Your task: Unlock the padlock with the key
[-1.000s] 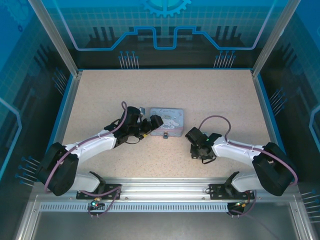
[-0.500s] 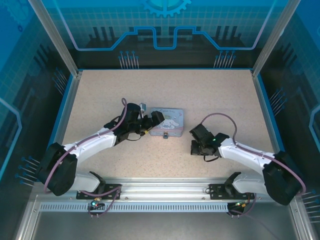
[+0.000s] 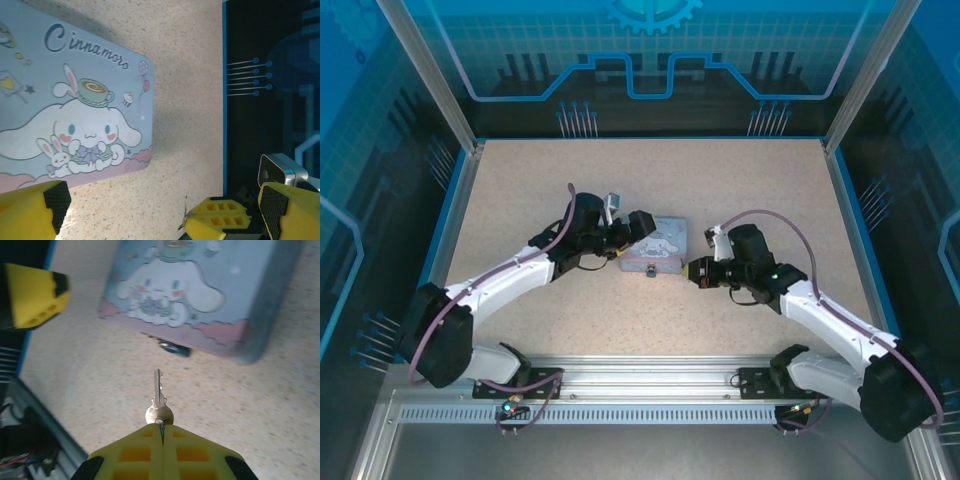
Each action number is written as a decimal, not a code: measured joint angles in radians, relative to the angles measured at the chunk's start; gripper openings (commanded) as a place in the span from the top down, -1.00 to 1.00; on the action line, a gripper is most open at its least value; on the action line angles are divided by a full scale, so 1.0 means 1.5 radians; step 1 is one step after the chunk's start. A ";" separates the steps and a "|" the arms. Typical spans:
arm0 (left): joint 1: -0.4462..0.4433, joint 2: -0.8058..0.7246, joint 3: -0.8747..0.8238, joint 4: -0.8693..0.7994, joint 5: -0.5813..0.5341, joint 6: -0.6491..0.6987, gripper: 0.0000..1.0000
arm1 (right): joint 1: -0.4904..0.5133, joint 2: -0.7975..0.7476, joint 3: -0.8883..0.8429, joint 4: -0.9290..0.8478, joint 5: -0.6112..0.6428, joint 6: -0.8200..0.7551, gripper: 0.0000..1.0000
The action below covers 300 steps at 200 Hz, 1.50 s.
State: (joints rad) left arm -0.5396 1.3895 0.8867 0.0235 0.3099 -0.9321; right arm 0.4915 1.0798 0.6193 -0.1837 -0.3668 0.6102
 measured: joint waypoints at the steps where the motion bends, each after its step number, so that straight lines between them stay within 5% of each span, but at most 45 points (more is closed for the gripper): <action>1: 0.000 0.001 0.001 0.001 0.002 -0.001 -0.88 | 0.000 0.001 0.001 0.001 -0.002 0.000 1.00; 36: 0.000 0.031 0.006 0.041 0.061 0.004 -0.39 | -0.001 0.051 0.030 0.054 -0.067 0.006 1.00; 153: -0.004 0.055 -0.083 0.194 0.113 -0.040 0.04 | -0.003 0.110 0.052 0.124 -0.058 0.110 1.00; 204: -0.008 0.050 -0.171 0.327 0.072 -0.097 -0.04 | -0.003 0.112 0.052 0.165 0.036 0.288 1.00; 300: -0.048 0.080 -0.170 0.485 -0.008 -0.145 0.04 | 0.015 0.141 0.067 0.188 0.201 0.621 1.00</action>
State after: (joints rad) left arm -0.6117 1.5097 0.6315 0.7506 0.2985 -1.1500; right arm 0.5140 1.2911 0.7204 0.0986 -0.0647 1.5417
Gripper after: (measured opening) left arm 0.486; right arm 0.063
